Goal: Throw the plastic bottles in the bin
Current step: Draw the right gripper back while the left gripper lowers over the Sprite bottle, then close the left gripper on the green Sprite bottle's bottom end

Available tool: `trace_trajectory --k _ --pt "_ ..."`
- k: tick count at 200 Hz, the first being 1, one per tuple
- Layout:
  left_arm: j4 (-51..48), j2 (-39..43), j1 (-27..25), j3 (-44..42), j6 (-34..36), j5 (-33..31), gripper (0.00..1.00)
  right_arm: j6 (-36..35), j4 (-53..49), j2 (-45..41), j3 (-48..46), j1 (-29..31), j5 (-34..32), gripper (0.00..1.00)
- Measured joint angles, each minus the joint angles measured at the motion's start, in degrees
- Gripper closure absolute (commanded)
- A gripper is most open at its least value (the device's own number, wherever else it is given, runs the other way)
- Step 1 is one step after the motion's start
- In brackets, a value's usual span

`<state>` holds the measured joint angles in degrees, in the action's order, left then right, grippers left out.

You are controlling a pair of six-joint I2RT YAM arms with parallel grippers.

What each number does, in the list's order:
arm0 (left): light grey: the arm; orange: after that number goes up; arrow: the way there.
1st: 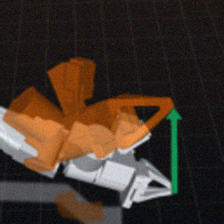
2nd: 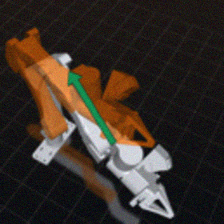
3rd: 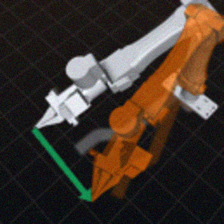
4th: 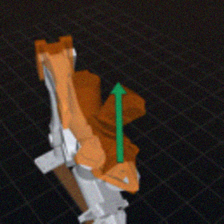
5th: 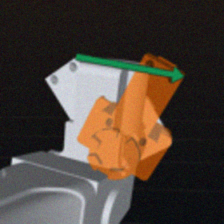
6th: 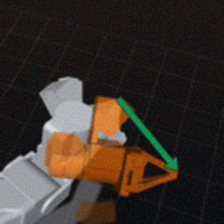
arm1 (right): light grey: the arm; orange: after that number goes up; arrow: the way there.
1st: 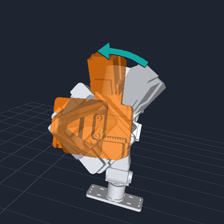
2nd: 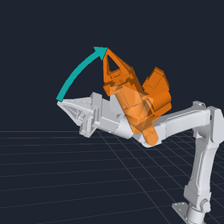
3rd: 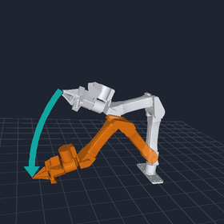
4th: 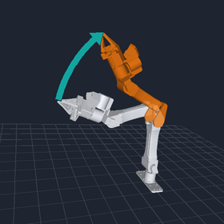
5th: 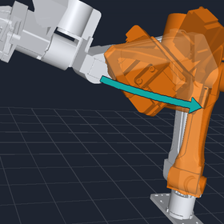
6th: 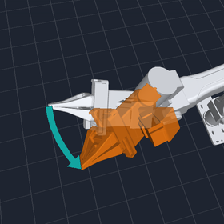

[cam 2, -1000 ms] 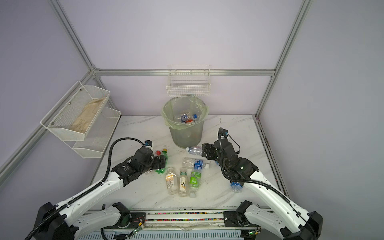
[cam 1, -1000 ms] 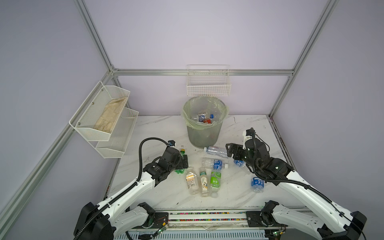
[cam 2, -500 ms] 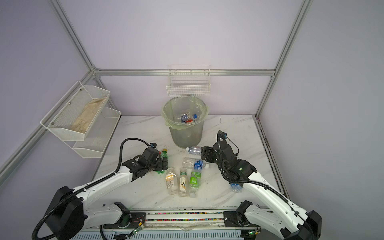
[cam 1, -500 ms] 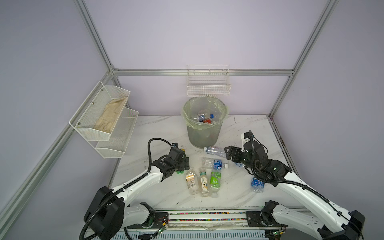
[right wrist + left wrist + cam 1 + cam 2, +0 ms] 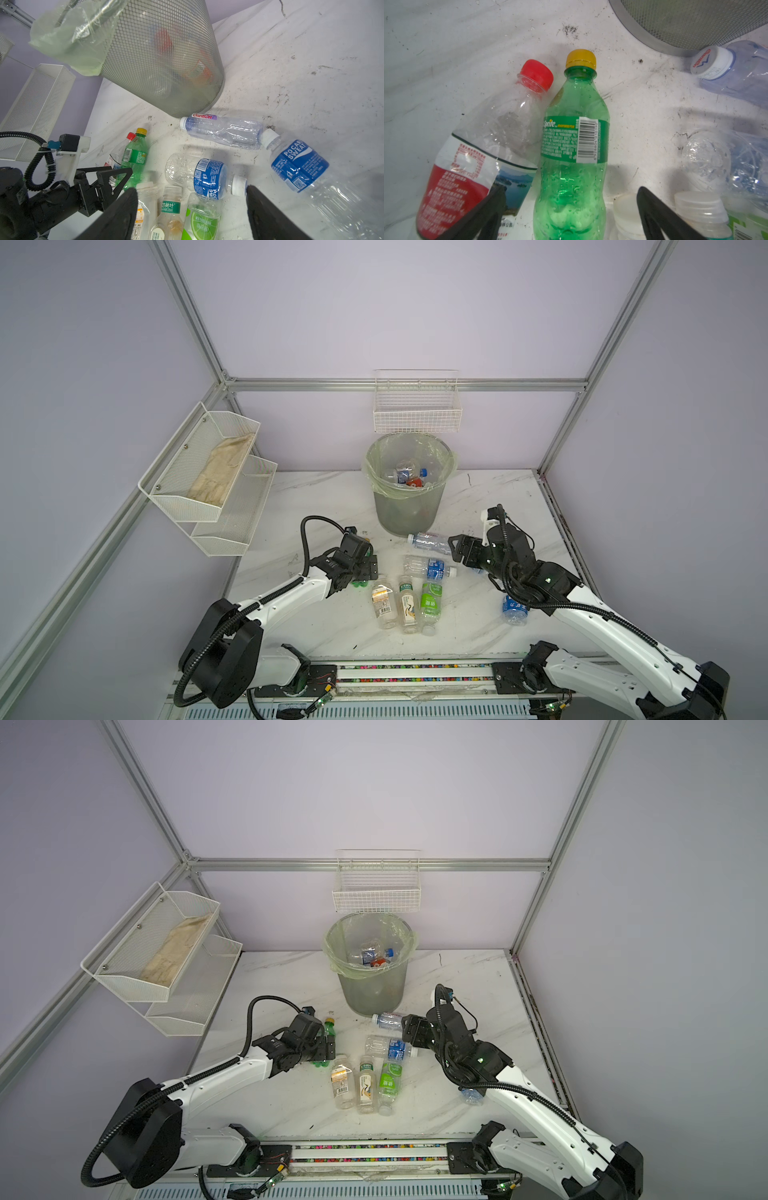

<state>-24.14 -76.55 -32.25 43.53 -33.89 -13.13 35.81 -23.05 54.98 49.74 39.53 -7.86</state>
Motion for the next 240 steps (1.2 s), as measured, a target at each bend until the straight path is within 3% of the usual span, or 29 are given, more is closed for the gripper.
trace_trajectory --k 164,240 --pt "2.08 -6.88 0.26 1.38 -0.11 2.84 0.21 1.44 0.07 -1.86 -1.77 0.00 0.04 0.18" --pt "2.23 -7.28 0.24 1.38 -1.05 3.56 0.46 1.66 0.07 -2.14 -1.77 0.00 0.04 0.19"
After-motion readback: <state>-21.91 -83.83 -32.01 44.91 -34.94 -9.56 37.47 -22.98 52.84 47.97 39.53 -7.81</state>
